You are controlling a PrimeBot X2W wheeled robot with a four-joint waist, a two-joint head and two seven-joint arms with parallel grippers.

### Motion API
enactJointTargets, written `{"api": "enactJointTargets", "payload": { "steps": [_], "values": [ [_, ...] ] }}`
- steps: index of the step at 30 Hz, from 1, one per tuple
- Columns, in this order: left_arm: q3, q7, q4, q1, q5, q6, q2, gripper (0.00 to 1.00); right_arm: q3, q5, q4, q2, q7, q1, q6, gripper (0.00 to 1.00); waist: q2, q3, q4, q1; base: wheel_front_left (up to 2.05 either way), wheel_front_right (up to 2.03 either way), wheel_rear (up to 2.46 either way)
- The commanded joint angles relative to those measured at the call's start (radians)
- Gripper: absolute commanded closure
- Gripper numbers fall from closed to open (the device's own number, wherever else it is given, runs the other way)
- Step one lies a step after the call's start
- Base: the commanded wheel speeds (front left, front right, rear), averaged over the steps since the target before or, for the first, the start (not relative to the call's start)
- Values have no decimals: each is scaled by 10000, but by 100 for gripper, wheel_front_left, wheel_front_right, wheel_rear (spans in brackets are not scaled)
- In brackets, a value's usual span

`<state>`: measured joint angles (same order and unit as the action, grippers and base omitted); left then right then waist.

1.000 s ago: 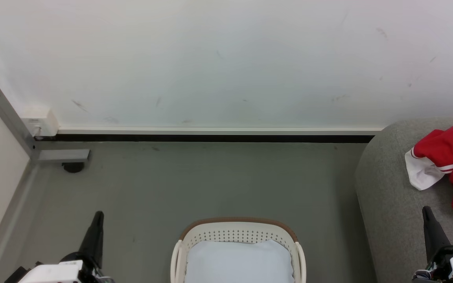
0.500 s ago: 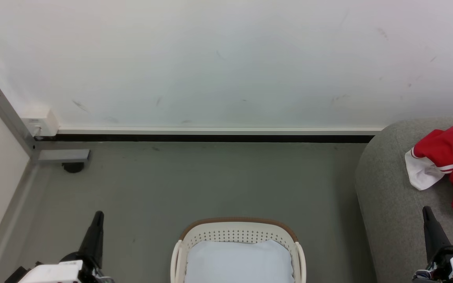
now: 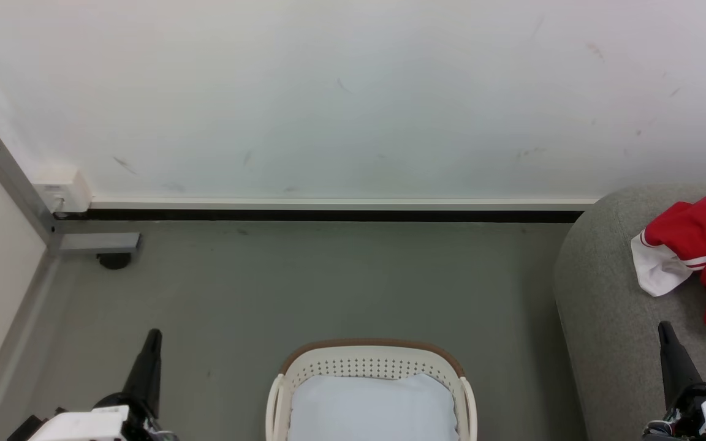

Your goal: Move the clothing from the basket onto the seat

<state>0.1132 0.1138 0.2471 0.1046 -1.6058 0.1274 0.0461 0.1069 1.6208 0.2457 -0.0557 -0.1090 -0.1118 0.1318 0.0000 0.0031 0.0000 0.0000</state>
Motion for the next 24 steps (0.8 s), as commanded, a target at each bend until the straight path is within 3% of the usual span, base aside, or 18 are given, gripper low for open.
{"api": "enactJointTargets", "payload": {
  "steps": [1,24],
  "values": [
    [29,43,-30,77,-130,61,76,100,41,-46,-29,11,-27,86,-21,100,0,0,0,0,0,0,0],
    [28,42,-30,76,-129,61,77,100,65,-64,-27,25,-28,82,-21,100,0,0,0,0,0,0,0]
  ]
}}
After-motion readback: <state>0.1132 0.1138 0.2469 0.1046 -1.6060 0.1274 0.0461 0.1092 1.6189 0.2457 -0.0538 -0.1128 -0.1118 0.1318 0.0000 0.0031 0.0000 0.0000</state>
